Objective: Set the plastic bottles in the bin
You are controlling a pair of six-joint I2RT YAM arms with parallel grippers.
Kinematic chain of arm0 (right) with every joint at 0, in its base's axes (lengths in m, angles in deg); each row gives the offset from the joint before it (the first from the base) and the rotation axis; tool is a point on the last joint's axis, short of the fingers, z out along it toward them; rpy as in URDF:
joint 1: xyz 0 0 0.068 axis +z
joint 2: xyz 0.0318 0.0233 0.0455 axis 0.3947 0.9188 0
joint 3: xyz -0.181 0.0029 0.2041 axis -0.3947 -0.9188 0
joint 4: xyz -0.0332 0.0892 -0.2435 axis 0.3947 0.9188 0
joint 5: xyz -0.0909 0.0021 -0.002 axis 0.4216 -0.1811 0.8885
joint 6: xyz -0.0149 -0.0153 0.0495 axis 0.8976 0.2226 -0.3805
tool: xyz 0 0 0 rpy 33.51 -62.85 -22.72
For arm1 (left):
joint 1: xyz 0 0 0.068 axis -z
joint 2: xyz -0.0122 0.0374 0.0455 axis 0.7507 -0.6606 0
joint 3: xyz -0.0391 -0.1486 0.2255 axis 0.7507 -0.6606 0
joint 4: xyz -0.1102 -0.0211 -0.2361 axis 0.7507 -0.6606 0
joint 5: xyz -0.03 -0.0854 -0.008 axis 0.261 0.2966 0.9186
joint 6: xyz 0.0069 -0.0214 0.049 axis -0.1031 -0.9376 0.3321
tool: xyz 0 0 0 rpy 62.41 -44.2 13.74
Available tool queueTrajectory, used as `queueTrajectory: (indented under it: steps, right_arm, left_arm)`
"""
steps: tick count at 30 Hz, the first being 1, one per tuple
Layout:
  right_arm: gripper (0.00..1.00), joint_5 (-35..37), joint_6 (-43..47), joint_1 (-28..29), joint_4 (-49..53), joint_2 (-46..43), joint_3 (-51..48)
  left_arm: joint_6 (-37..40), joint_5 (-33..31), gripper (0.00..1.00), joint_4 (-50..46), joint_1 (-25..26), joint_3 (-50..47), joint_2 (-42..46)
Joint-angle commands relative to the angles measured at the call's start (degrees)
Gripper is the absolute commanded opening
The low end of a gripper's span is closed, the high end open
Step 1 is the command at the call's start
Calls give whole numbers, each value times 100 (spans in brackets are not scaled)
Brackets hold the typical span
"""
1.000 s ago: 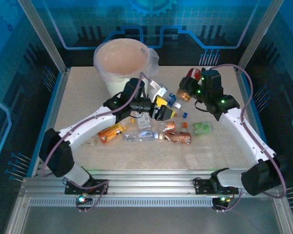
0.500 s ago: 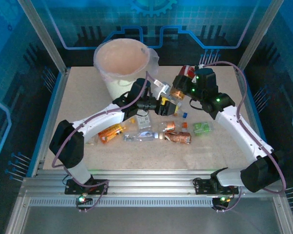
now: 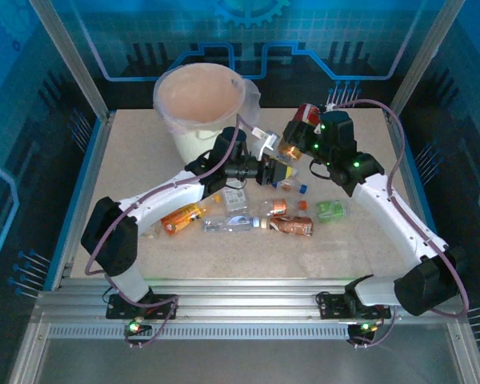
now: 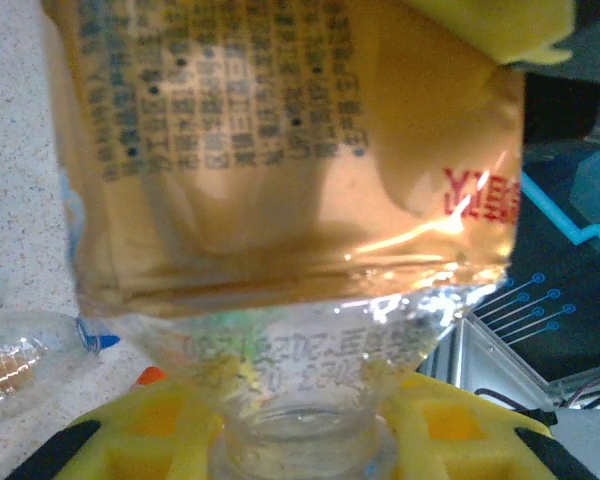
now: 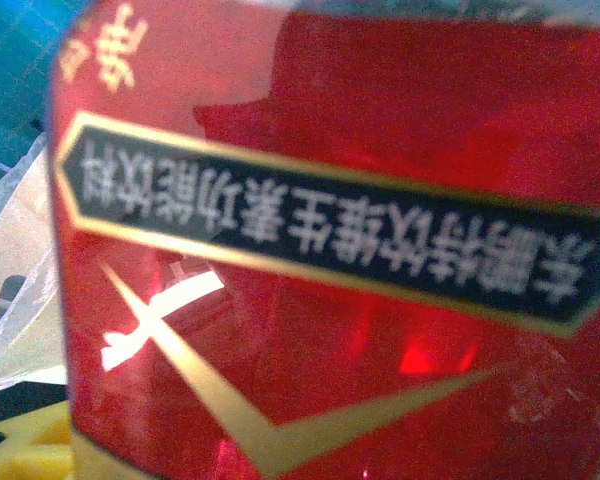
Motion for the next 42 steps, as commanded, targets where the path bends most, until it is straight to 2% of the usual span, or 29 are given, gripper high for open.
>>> queueTrajectory:
  steps: [1, 4, 8, 15, 24, 34, 42]
  right_arm:
    - [61, 10, 144, 120, 217, -102, 72]
    - [72, 31, 192, 123, 237, -140, 77]
    - [100, 13, 272, 113, 309, -149, 175]
    - [100, -375, 547, 118, 400, -253, 527]
    - [100, -663, 882, 131, 269, -1029, 406]
    - [100, 579, 763, 122, 875, -2056, -437]
    - [100, 1433, 647, 104, 1540, -2384, -621]
  left_arm:
    - [7, -232, 10, 262, -132, -22, 237]
    - [16, -297, 4, 320, -154, -140, 386]
    - [45, -522, 0, 325, -205, -339, 601]
    - [-307, -705, 0, 136, -620, -432, 811]
    - [-205, -904, 0, -480, -1040, -34, 1054]
    - [334, -1222, 0, -1819, -1327, 1207, 1285]
    - [864, -1533, 1, -3080, -1934, 2510, 624]
